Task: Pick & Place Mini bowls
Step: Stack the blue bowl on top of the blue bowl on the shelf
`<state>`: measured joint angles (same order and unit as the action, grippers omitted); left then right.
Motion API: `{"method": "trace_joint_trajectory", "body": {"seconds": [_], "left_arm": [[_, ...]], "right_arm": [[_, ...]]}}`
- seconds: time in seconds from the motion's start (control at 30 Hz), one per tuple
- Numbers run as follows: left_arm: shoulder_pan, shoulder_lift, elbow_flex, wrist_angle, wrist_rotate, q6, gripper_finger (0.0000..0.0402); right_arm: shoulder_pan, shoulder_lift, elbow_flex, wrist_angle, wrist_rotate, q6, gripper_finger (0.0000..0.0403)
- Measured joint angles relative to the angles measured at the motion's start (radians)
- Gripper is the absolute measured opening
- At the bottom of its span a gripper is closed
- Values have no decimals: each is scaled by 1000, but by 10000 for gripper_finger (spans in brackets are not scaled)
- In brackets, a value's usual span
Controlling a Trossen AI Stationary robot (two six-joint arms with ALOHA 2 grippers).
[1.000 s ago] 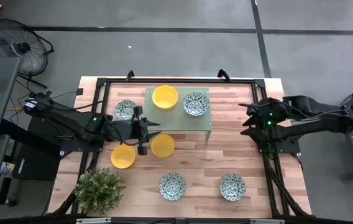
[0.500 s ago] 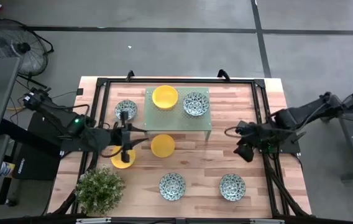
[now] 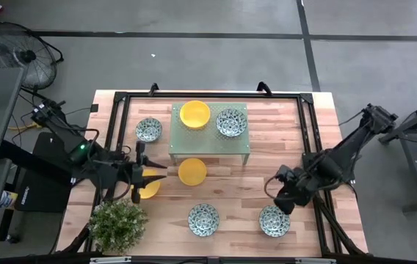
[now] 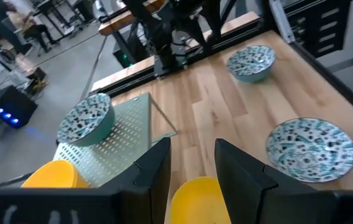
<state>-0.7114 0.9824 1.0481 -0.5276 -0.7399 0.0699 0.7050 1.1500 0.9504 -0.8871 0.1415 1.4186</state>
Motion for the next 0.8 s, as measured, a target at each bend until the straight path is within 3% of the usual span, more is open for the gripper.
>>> {"method": "trace_joint_trajectory", "body": {"seconds": [0.3,0.8], "left_arm": [[-71,0,0,2,-13,-24,121],[-82,0,0,4,-6,-28,121]], "right_arm": [[75,96,0,11,-12,89,224],[90,114,0,-120,-90,489,224]]}}
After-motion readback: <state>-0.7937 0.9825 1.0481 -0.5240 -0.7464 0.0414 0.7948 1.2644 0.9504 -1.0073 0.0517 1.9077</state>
